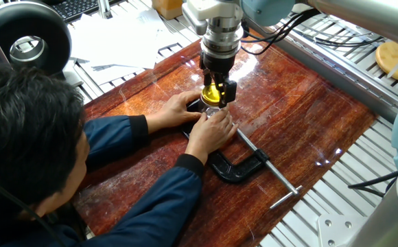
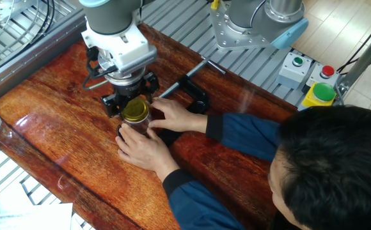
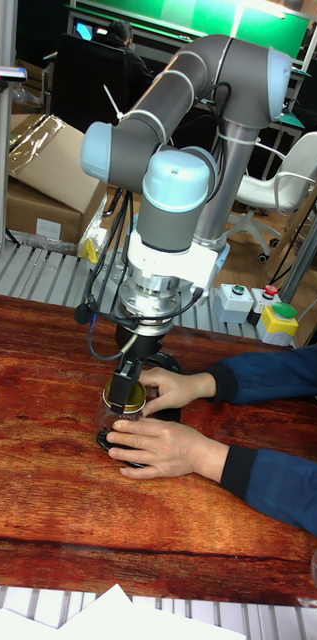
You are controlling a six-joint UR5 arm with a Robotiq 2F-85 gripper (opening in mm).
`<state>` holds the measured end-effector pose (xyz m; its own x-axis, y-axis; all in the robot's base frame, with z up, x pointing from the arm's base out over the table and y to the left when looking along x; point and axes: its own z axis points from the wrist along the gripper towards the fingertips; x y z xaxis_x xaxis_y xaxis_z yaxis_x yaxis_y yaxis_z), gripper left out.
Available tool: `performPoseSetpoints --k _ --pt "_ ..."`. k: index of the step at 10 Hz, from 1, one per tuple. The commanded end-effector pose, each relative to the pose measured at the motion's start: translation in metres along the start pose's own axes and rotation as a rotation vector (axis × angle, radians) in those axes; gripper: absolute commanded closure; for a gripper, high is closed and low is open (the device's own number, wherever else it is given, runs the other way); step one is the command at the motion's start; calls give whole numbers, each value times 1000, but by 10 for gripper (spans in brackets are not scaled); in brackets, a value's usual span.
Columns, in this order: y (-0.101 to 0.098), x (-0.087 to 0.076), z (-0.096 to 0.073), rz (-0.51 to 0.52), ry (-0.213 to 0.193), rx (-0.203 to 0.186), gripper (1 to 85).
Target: Screw the lid onto the jar
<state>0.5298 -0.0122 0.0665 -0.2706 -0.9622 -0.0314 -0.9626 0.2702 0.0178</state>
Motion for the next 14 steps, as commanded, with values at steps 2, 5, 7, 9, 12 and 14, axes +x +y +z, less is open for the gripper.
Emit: performPoseSetpoints --k 2,5,7,9,12,14 --pt "0 0 0 27 -6 -3 93" --pt "1 -1 1 38 -7 -5 103" --pt "1 -1 2 47 -8 -9 117" --pt "0 0 0 58 -8 -18 117" --pt "-4 0 0 81 -12 -23 117" --pt "-6 1 1 102 -5 -14 120"
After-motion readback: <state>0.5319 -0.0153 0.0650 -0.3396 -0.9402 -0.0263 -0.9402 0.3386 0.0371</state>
